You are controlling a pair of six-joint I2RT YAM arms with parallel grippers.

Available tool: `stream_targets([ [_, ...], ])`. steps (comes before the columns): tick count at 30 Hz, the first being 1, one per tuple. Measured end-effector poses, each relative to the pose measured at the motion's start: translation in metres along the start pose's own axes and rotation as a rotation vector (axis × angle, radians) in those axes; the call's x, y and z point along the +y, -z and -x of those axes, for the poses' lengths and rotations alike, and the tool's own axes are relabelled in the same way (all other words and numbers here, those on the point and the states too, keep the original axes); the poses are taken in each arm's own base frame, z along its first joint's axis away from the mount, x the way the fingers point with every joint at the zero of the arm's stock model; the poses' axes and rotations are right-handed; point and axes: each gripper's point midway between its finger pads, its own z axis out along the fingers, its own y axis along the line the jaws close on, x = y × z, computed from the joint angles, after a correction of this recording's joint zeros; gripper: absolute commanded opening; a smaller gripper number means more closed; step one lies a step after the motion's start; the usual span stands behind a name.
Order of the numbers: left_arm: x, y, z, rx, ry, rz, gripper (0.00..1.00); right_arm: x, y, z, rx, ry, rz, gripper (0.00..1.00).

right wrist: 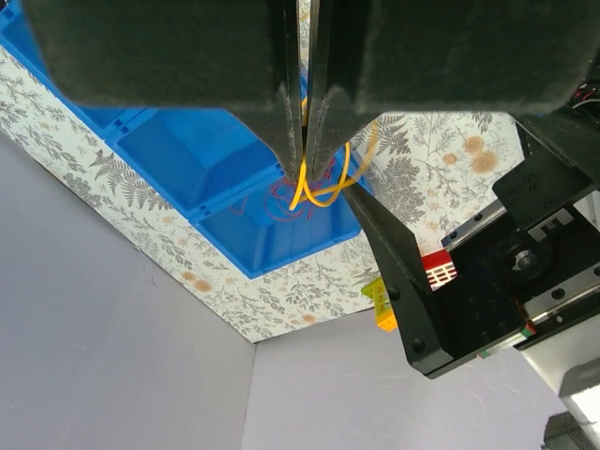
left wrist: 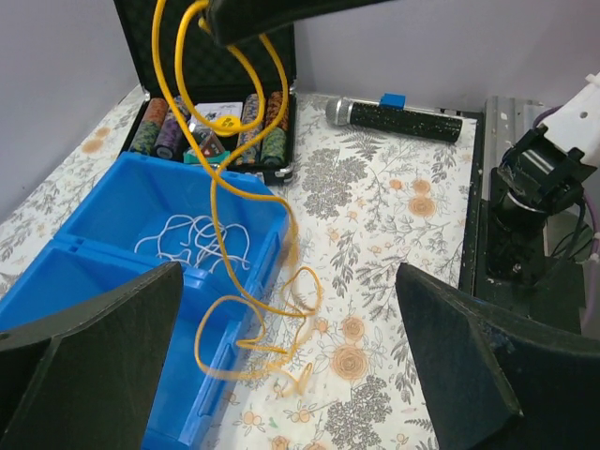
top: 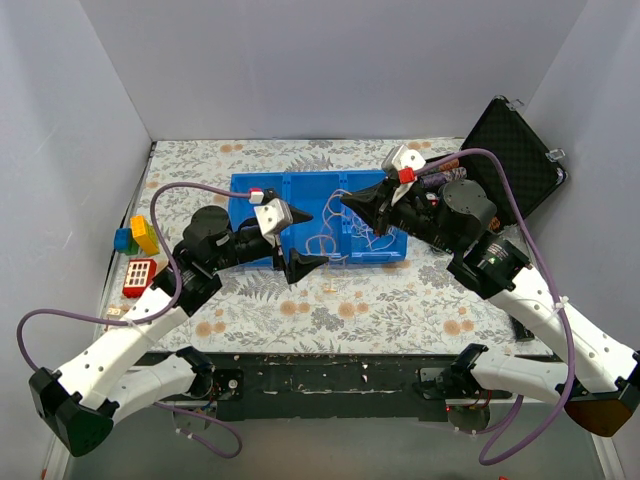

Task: Untangle the cables

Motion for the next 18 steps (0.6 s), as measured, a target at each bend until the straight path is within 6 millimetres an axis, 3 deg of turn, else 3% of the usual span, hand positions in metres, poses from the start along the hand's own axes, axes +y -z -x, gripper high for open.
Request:
stream_targets([
  [5, 0.011, 0.0, -0.015, 0.031, 0.006, 0.066, 0.98, -0.002, 0.0, -0.002, 0.007, 0.012, -0.007, 0.01],
  [12, 0.031, -0.007, -0.002, -0.02, 0.051, 0.162, 0.98, 0.0, 0.0, -0.003, 0.011, 0.007, 0.003, 0.01],
  [18, 0.031, -0.018, -0.002, -0.038, 0.129, 0.143, 0.94, 0.004, 0.0, -0.002, 0.009, -0.006, 0.021, 0.01],
])
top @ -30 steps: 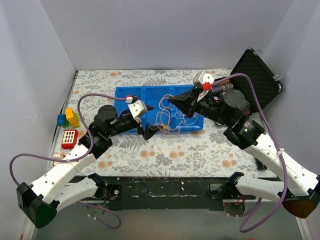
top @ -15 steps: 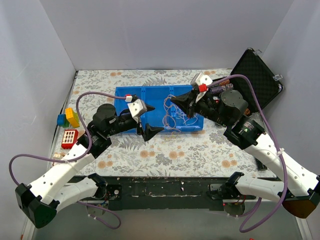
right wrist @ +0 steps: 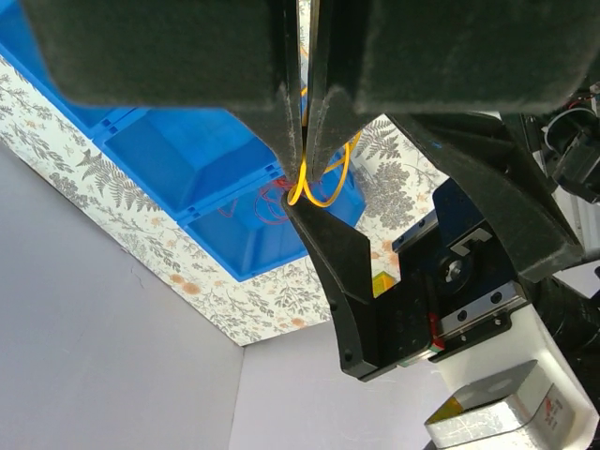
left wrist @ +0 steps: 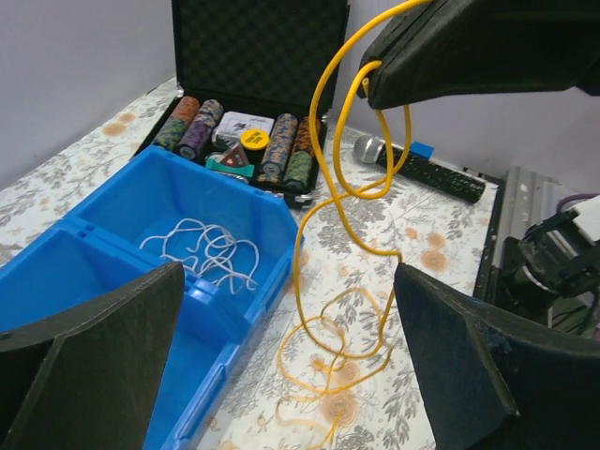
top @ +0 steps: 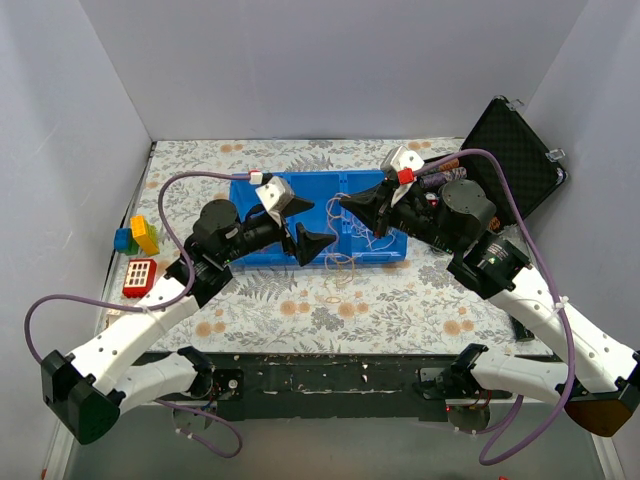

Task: Untangle the cables

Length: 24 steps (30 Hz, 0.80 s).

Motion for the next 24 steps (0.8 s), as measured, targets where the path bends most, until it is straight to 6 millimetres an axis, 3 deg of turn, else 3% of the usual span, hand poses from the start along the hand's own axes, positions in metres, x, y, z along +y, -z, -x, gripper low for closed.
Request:
stream_targets([
  [9, -0.036, -0.001, 0.012, -0.005, 0.078, -0.194, 0.94, 0.001, 0.0, 0.0, 0.0, -0.004, 0.004, 0.01],
  [12, -0.039, 0.0, 0.013, -0.003, 0.075, -0.213, 0.83, 0.001, 0.0, 0.0, 0.0, -0.004, 0.005, 0.01],
  [16, -0.033, -0.001, 0.015, -0.013, 0.068, -0.177, 0.53, 0.003, 0.0, 0.0, -0.001, -0.004, 0.018, 0.01],
  [24, -0.003, -0.013, 0.023, -0.078, 0.079, -0.022, 0.47, 0.007, 0.0, 0.001, -0.005, -0.012, 0.038, 0.01],
])
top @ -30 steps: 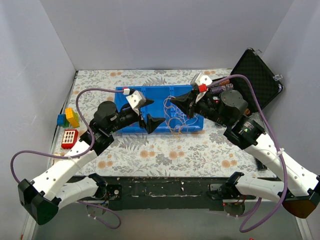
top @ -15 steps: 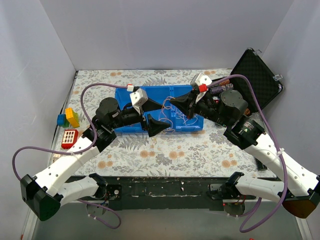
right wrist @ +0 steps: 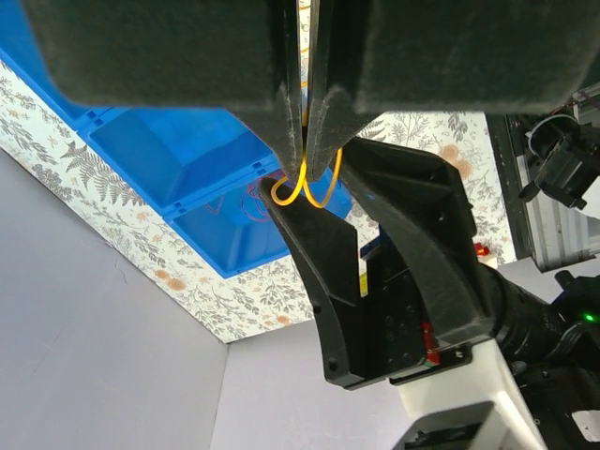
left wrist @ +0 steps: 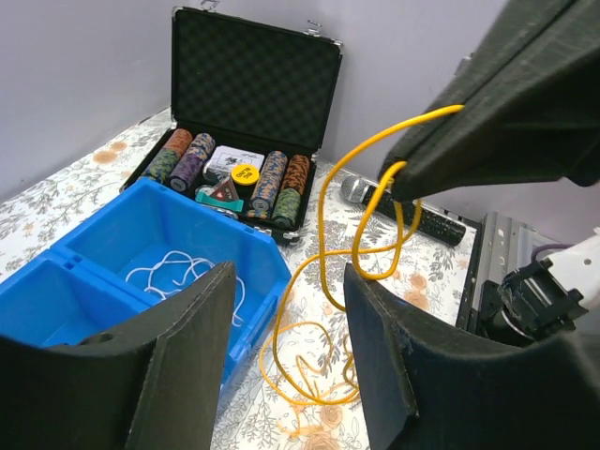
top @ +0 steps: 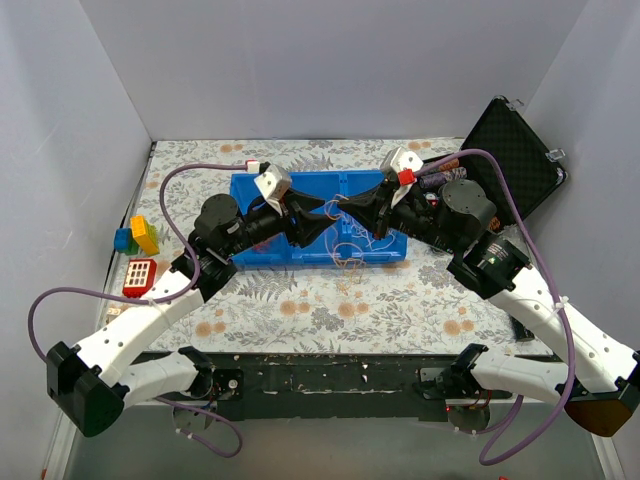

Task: Untangle the cables

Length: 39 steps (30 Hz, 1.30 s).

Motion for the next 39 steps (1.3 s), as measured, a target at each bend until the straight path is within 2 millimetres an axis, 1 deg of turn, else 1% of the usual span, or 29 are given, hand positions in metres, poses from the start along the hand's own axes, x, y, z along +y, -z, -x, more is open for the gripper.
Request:
stream_targets([
  [1, 0.002, -0.002, -0.001, -0.002, 0.01, 0.009, 0.44, 0.0, 0.0, 0.0, 0.0, 0.0, 0.001, 0.01],
  [3, 0.003, -0.003, -0.002, -0.004, 0.026, 0.014, 0.31, 0.001, 0.0, 0.0, 0.0, 0.0, 0.004, 0.01],
  [7, 0.001, -0.003, 0.0, -0.011, 0.045, 0.005, 0.01, 0.002, -0.001, -0.005, 0.005, -0.018, 0.01, 0.01],
  [8, 0.001, -0.003, 0.0, -0.011, 0.046, 0.004, 0.0, 0.002, -0.001, -0.006, 0.007, -0.021, 0.01, 0.01],
  [11, 0.002, -0.003, 0.0, -0.011, 0.038, 0.007, 0.0, 0.003, -0.002, -0.009, 0.01, -0.027, 0.011, 0.01],
  [15, 0.005, -0.003, -0.001, -0.009, 0.008, 0.02, 0.0, 0.003, -0.002, -0.015, 0.018, -0.038, 0.011, 0.15],
  [18, 0.01, -0.002, -0.003, -0.001, -0.031, 0.042, 0.0, 0.005, 0.002, -0.027, 0.038, -0.054, 0.01, 0.22],
  [22, 0.015, -0.002, 0.002, 0.002, -0.081, 0.06, 0.0, 0.006, 0.008, -0.039, 0.056, -0.062, 0.005, 0.24],
  [26, 0.012, 0.0, 0.019, -0.026, -0.122, 0.056, 0.0, 0.006, 0.012, -0.041, 0.057, -0.064, -0.004, 0.25],
  [27, 0.012, 0.0, 0.022, -0.033, -0.129, 0.056, 0.0, 0.005, 0.013, -0.04, 0.053, -0.062, -0.008, 0.27],
  [29, 0.01, 0.001, 0.03, -0.049, -0.148, 0.054, 0.0, 0.004, 0.014, -0.039, 0.051, -0.061, -0.015, 0.34],
  [32, 0.009, 0.002, 0.041, -0.064, -0.183, 0.054, 0.0, 0.003, 0.014, -0.042, 0.051, -0.064, -0.023, 0.48],
  [35, 0.007, 0.003, 0.059, -0.088, -0.227, 0.052, 0.0, 0.004, 0.017, -0.054, 0.07, -0.069, -0.027, 0.64],
  [37, 0.005, 0.004, 0.073, -0.111, -0.256, 0.049, 0.0, 0.005, 0.017, -0.065, 0.087, -0.074, -0.022, 0.67],
  [39, 0.001, 0.005, 0.093, -0.146, -0.289, 0.045, 0.0, 0.005, 0.016, -0.076, 0.105, -0.077, -0.018, 0.68],
])
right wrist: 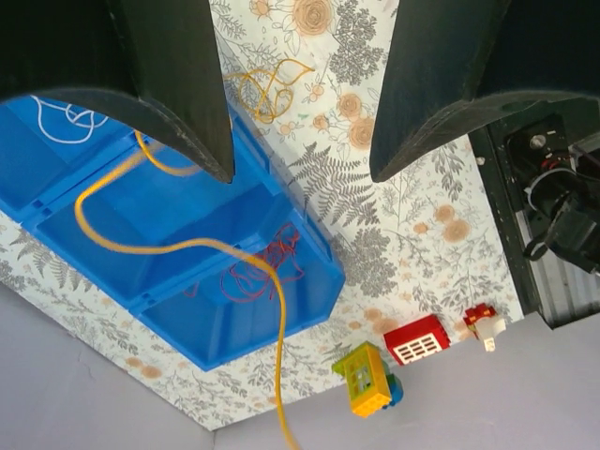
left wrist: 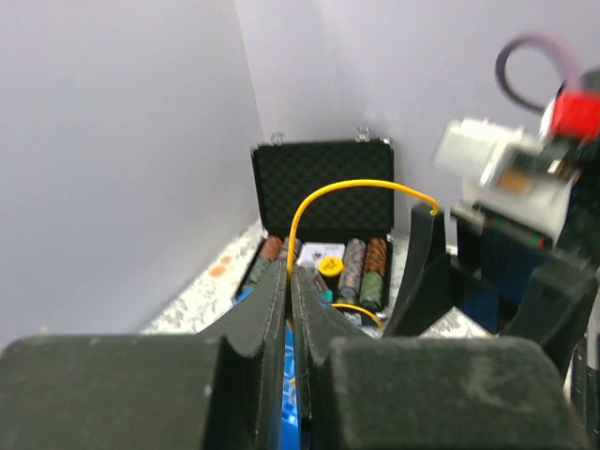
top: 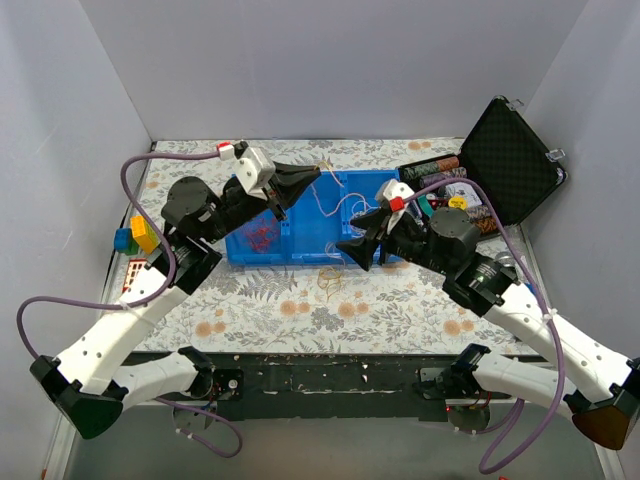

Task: Untangle the cables

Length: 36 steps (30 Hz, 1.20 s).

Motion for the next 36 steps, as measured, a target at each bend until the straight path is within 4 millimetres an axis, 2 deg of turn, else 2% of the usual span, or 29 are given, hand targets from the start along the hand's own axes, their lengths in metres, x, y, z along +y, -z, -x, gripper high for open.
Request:
stream_targets([
  [4, 0.007, -0.001, 0.032, -0.061, -0.062, 0.021, 0.0, -0.003, -0.006, -0.021, 0.03, -0.007, -0.006, 0.68],
  [6, 0.014, -0.002, 0.036, -0.071, -0.086, 0.055, 0.0, -0.006, -0.008, -0.035, 0.044, -0.012, -0.019, 0.68],
  [8, 0.022, -0.005, 0.032, -0.068, -0.108, 0.092, 0.0, -0.01, -0.007, -0.05, 0.057, -0.018, -0.042, 0.66],
  [12, 0.037, -0.011, -0.004, -0.009, -0.138, 0.155, 0.0, -0.014, 0.001, -0.072, 0.073, -0.035, -0.076, 0.64],
  [15, 0.049, -0.02, -0.038, 0.052, -0.145, 0.194, 0.0, -0.014, 0.006, -0.076, 0.063, -0.048, -0.087, 0.64],
  [19, 0.064, -0.031, -0.095, 0.16, -0.143, 0.236, 0.0, -0.015, 0.011, -0.083, 0.051, -0.065, -0.106, 0.65],
  [23, 0.08, -0.034, -0.137, 0.241, -0.15, 0.266, 0.0, -0.016, 0.018, -0.088, 0.045, -0.08, -0.125, 0.65],
  [30, 0.1, -0.032, -0.176, 0.304, -0.175, 0.305, 0.0, -0.021, 0.024, -0.083, 0.019, -0.083, -0.167, 0.66],
  [31, 0.101, -0.032, -0.18, 0.31, -0.178, 0.307, 0.07, -0.022, 0.025, -0.083, 0.017, -0.082, -0.171, 0.66],
  [34, 0.102, -0.034, -0.193, 0.335, -0.188, 0.301, 0.15, -0.023, 0.025, -0.083, 0.017, -0.082, -0.176, 0.68],
  [35, 0.102, -0.034, -0.198, 0.348, -0.188, 0.298, 0.24, -0.023, 0.025, -0.084, 0.019, -0.083, -0.176, 0.69],
  [36, 0.102, -0.035, -0.203, 0.36, -0.187, 0.295, 0.38, -0.023, 0.024, -0.084, 0.02, -0.084, -0.175, 0.7],
])
